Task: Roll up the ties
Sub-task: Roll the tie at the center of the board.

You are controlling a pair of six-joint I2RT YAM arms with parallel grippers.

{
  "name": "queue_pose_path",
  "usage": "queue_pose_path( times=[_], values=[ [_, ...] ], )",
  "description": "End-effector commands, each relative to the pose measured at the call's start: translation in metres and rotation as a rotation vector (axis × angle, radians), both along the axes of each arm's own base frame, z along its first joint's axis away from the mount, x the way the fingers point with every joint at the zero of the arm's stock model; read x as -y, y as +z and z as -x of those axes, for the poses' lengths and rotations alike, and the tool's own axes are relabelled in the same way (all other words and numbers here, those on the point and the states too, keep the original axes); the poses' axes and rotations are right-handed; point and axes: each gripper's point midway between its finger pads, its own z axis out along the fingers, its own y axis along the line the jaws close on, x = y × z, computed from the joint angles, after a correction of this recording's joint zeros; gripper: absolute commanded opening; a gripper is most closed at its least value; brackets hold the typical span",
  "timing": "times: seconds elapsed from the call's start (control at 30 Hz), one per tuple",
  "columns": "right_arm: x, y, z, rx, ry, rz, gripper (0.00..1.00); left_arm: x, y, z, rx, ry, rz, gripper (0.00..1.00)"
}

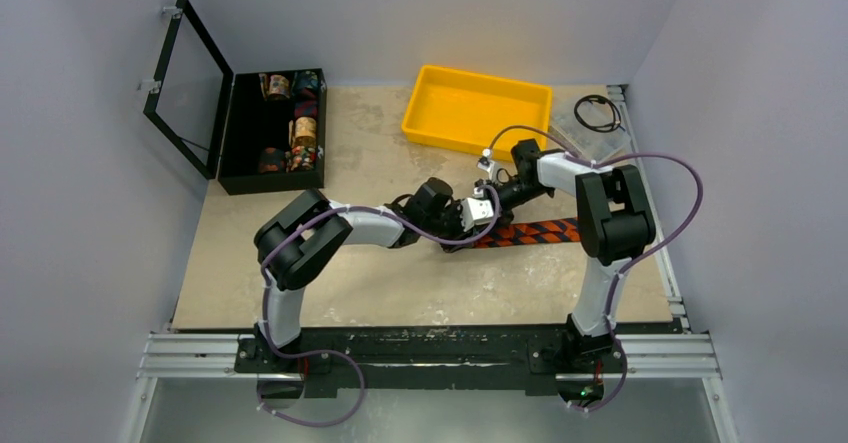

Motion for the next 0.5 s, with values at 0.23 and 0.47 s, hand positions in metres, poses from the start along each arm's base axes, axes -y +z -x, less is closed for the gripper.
queue_pose_path(
  times=[0.23, 0.47],
  values=[
    [0.013, -0.049, 0.000, 0.018, 0.000, 0.173, 0.00, -0.059, -0.073, 0.035, -0.139, -0.006, -0.303, 0.12],
    [0.042, -0.081, 0.003, 0.013, -0.001, 0.380, 0.00, -0.043, -0.041, 0.014, -0.127, -0.009, -0.136, 0.41]
  ],
)
